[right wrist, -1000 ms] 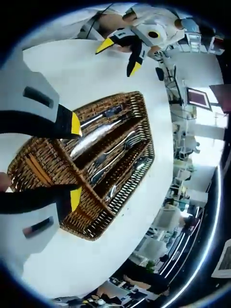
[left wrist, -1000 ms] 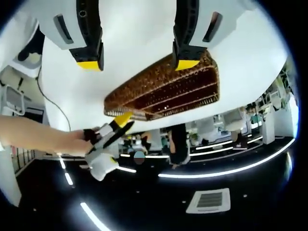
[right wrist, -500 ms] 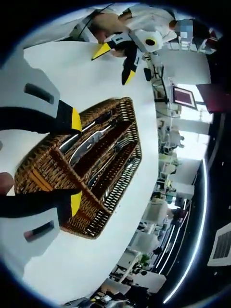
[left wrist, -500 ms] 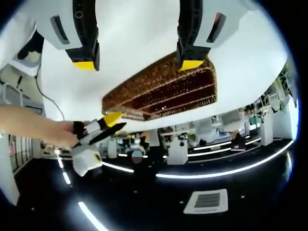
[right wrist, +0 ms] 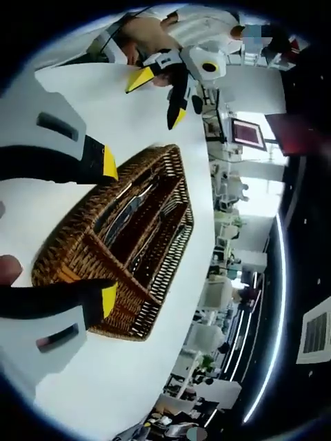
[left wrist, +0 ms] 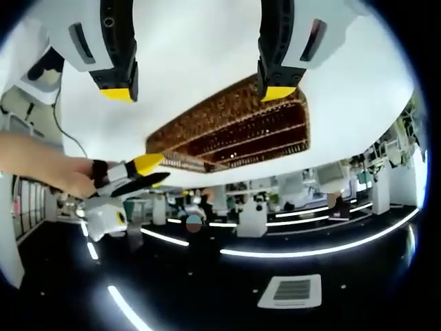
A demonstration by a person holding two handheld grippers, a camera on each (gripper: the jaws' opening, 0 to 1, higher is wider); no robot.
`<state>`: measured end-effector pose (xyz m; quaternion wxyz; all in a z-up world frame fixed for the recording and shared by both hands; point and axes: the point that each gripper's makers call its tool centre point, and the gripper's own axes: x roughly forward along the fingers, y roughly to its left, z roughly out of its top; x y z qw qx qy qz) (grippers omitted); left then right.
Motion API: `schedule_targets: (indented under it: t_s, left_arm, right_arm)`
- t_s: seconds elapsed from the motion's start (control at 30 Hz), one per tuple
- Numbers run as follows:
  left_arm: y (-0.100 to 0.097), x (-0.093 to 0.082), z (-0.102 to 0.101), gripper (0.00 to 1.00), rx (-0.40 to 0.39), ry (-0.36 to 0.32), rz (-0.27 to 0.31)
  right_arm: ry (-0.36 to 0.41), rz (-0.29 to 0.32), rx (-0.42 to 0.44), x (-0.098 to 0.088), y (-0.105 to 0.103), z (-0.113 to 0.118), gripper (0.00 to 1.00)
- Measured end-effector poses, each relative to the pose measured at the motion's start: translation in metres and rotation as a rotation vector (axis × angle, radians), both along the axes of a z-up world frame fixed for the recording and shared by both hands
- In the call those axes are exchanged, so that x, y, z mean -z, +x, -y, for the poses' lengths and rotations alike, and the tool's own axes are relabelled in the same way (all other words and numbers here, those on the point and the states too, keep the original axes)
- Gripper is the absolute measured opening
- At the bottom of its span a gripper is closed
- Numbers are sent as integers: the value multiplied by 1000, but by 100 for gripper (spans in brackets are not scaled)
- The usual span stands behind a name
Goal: Arrange the knives, forks, and spoons in their matching storage slots by inserting each utensil handle-first until every utensil is classified and aligned in the correct compartment
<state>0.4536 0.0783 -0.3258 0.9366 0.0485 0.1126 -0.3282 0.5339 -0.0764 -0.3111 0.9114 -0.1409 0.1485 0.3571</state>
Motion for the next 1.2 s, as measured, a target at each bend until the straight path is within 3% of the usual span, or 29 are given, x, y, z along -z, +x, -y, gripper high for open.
schedule_targets:
  t_s: [0.77, 0.9, 1.2]
  left_arm:
    - [3, -3, -9, 81, -30, -73, -30]
    - [3, -3, -10, 81, -34, -73, -28]
    - [2, -1, -12, 85, -51, -78, -37]
  right_arm:
    - [78, 16, 89, 1, -24, 13, 75]
    - [59, 24, 88, 4, -32, 10, 75]
    - [63, -16, 92, 16, -48, 9, 79]
